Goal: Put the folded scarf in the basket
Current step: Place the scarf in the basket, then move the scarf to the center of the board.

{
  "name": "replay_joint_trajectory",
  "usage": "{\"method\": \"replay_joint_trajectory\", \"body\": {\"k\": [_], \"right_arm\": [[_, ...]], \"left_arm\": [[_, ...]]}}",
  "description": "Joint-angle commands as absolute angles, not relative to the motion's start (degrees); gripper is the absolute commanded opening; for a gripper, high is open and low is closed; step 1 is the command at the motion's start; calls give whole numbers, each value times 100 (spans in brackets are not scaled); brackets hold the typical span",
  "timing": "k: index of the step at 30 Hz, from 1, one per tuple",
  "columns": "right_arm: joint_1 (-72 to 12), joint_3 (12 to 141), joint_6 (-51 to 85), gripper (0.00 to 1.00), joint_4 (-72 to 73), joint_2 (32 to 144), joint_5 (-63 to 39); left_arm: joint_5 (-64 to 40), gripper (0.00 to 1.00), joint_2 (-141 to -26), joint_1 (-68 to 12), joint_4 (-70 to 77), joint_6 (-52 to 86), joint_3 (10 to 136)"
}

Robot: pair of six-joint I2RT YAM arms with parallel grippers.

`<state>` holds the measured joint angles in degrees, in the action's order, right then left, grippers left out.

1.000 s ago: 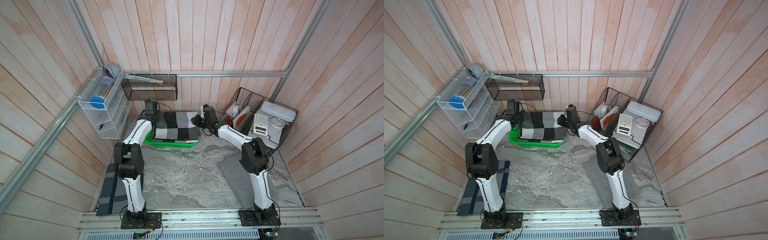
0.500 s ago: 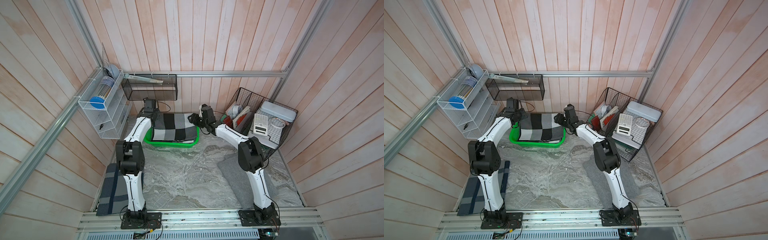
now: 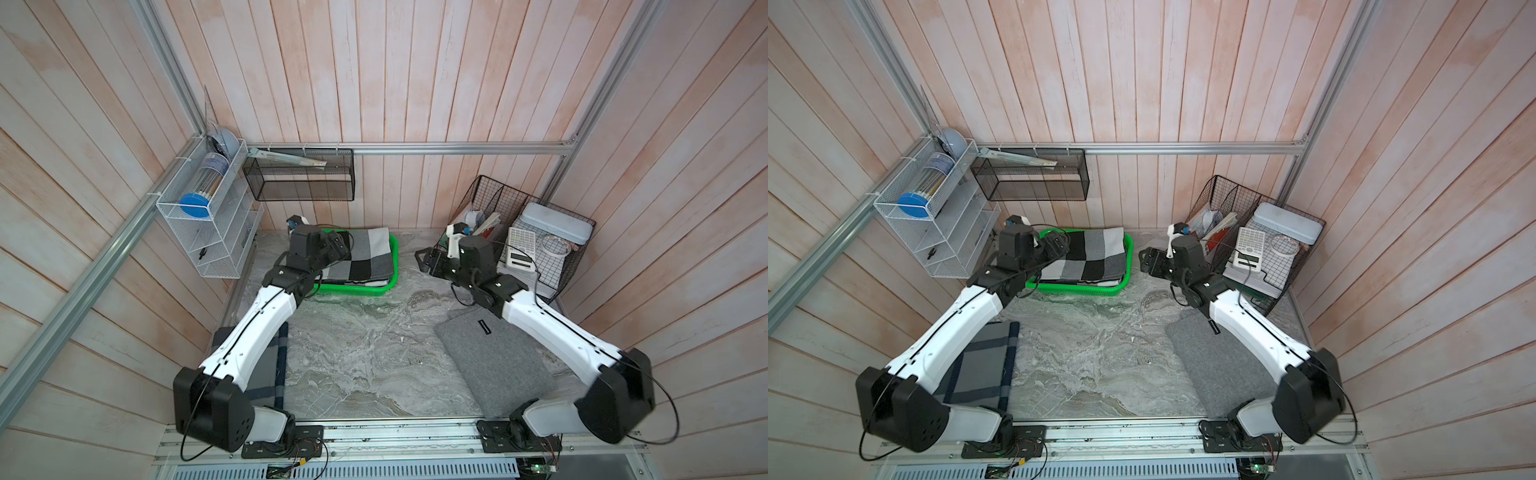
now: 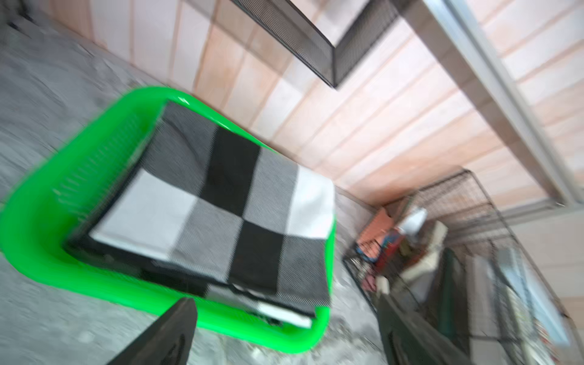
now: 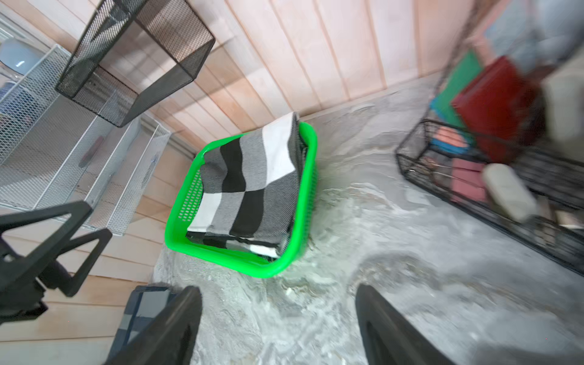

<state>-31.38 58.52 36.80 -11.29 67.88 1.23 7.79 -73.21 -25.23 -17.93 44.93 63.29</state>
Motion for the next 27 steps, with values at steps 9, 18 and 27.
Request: {"method": "replay_joint_trajectory", "body": {"k": [9,18,27], "right_arm": [[-3019,3838,4509,82,-3884,3039,1614],[-3022,3555,4963,82,-4866,1949,1592],[-3023,3346,5199,81,-5236,1310,1611]], "left_arm": [[2448,90,-7298,-6293,-656,7267,4664],[2511,86,-9646,-7773,-286,8383,5677],[2147,76,-10938,-7913,254,8770,6469]]}}
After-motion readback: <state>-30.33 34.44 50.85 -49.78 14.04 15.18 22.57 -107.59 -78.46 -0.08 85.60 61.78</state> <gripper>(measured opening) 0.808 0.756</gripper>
